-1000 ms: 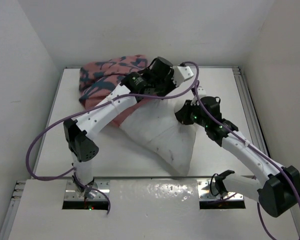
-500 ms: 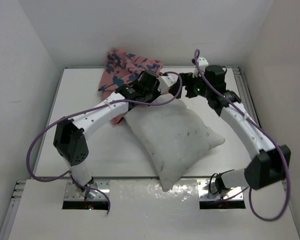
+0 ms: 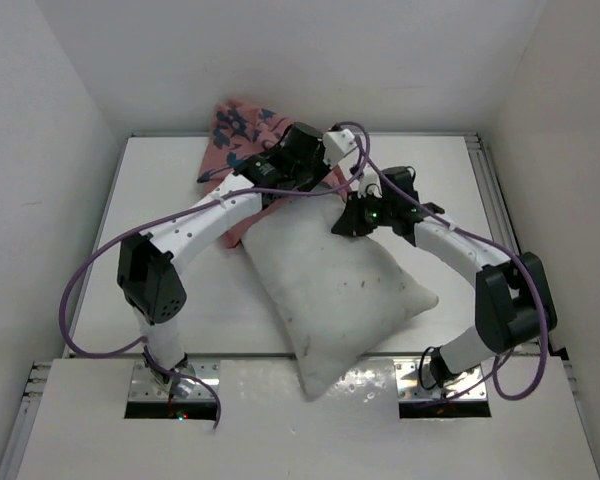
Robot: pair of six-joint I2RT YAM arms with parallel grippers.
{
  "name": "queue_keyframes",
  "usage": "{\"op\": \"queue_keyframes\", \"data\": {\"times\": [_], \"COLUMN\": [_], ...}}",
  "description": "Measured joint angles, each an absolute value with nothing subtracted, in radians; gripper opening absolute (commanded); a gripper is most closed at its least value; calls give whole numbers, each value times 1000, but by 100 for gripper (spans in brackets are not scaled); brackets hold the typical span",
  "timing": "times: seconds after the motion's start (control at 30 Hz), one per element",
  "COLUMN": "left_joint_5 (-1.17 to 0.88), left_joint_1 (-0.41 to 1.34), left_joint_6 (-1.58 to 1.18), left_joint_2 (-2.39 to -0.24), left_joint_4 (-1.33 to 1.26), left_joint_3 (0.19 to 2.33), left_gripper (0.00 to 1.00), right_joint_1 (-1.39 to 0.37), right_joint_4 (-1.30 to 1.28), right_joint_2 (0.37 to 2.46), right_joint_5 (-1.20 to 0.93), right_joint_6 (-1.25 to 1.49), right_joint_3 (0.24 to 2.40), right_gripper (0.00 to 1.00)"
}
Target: Put the pillow into the pillowcase
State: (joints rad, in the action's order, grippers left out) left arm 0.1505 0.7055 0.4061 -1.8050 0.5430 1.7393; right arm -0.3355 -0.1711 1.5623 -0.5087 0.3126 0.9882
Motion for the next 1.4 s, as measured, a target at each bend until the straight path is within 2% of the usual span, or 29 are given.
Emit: {"op": "queue_keyframes", "data": {"times": [0.2, 0.43, 0.57, 0.6, 0.63, 0.67, 0.7, 0.73, 0.77, 0.8, 0.83, 1.03, 1.07, 1.1, 1.13, 1.17, 1.2, 1.23, 1.3, 1.33, 1.37, 1.4], "left_joint_5": [35, -212, -303, -311, -312, -313, -313, -302, -286, -266, -242, -110, -80, -52, -27, -8, 5, 22, 46, 61, 76, 95], "left_joint_1": [714, 733, 734, 734, 734, 735, 736, 741, 749, 756, 757, 688, 661, 630, 597, 562, 532, 502, 461, 457, 457, 459], "left_joint_6": [399, 402, 435, 442, 445, 445, 446, 436, 429, 425, 415, 401, 398, 387, 383, 381, 378, 375, 369, 370, 369, 370], "left_joint_2": [-1813, -1819, -1817, -1814, -1810, -1807, -1806, -1806, -1806, -1806, -1806, -1734, -1695, -1634, -1574, -1512, -1457, -1415, -1377, -1379, -1394, -1416], "left_joint_4": [647, 794, 814, 814, 812, 813, 820, 831, 842, 846, 849, 818, 789, 750, 724, 685, 655, 646, 608, 582, 553, 524], "left_joint_3": [1896, 2033, 2019, 2004, 1983, 1962, 1949, 1945, 1943, 1946, 1954, 1914, 1861, 1776, 1687, 1585, 1493, 1414, 1282, 1236, 1192, 1161], "left_gripper": [0, 0, 0, 2, 17, 63, 77, 87, 99, 100, 100, 99, 52, 16, 0, 0, 0, 0, 19, 34, 64, 71], "right_joint_1": [-404, -403, -362, -360, -361, -361, -361, -359, -352, -340, -326, -197, -178, -162, -147, -141, -143, -155, -220, -270, -333, -381], "right_joint_4": [189, 614, 749, 759, 750, 727, 690, 651, 617, 580, 535, 152, 99, 58, 17, -19, -60, -85, -141, -162, -178, -187], "right_joint_2": [1431, 1360, 1369, 1370, 1372, 1376, 1382, 1389, 1396, 1401, 1403, 1408, 1407, 1407, 1404, 1399, 1391, 1382, 1353, 1340, 1327, 1319], "right_joint_5": [-513, -302, -170, -129, -95, -62, -31, -1, 29, 53, 62, 62, 51, 32, 9, -15, -32, -38, -21, 0, 27, 48], "right_joint_6": [555, 849, 988, 1013, 1030, 1043, 1047, 1047, 1044, 1032, 1016, 815, 774, 728, 673, 638, 599, 572, 511, 472, 427, 398], "right_joint_3": [841, 756, 715, 692, 675, 662, 658, 658, 659, 665, 677, 873, 907, 935, 960, 977, 991, 997, 998, 997, 997, 997], "right_gripper": [0, 0, 0, 0, 0, 7, 21, 42, 81, 98, 99, 99, 94, 21, 0, 0, 5, 21, 77, 99, 99, 99]}}
